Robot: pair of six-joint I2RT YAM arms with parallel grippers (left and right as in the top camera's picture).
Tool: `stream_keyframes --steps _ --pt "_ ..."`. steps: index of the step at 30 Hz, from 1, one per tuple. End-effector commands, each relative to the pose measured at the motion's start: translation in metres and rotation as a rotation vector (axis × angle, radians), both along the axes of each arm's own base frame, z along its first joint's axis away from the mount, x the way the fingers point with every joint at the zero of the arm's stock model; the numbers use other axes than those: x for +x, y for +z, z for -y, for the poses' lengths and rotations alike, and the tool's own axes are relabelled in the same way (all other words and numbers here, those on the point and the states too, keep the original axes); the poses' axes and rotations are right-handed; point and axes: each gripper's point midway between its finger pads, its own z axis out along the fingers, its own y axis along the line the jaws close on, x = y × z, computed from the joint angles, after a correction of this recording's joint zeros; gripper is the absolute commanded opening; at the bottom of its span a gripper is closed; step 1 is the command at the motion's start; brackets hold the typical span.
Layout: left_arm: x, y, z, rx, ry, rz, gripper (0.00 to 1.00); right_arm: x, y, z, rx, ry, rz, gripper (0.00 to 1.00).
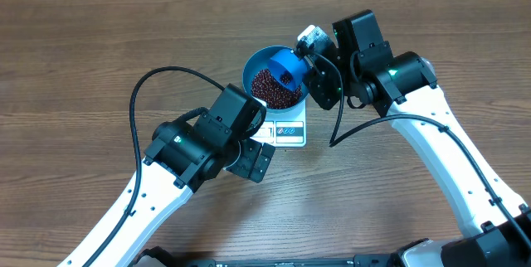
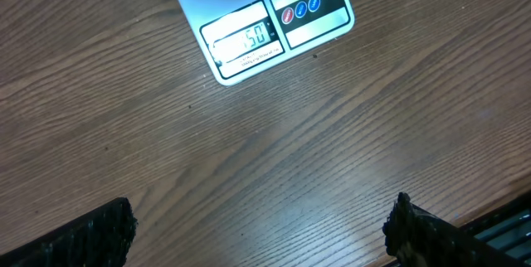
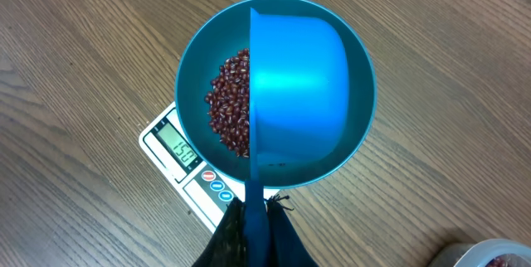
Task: Scoop item into bowl and weigh 150g on scale
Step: 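Keep tipping the blue scoop over the bowl to trickle beans in, then lift the scoop away from the bowl and carry it right toward the tub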
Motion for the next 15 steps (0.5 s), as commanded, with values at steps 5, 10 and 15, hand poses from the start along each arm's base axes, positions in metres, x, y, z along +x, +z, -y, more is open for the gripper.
stream_keyframes --steps 5,10,15 --pt "0.0 0.008 0.0 -0.027 0.016 0.014 1.0 0.004 0.011 -0.003 0.07 -0.043 -0.015 0.04" --pt "0.0 0.008 0.0 -0.027 0.016 0.014 0.99 -0.003 0.02 -0.005 0.262 -0.01 -0.131 0.04" --pt "0.0 0.008 0.0 -0.027 0.016 0.014 1.0 0.0 0.029 0.014 0.555 -0.023 -0.302 0.04"
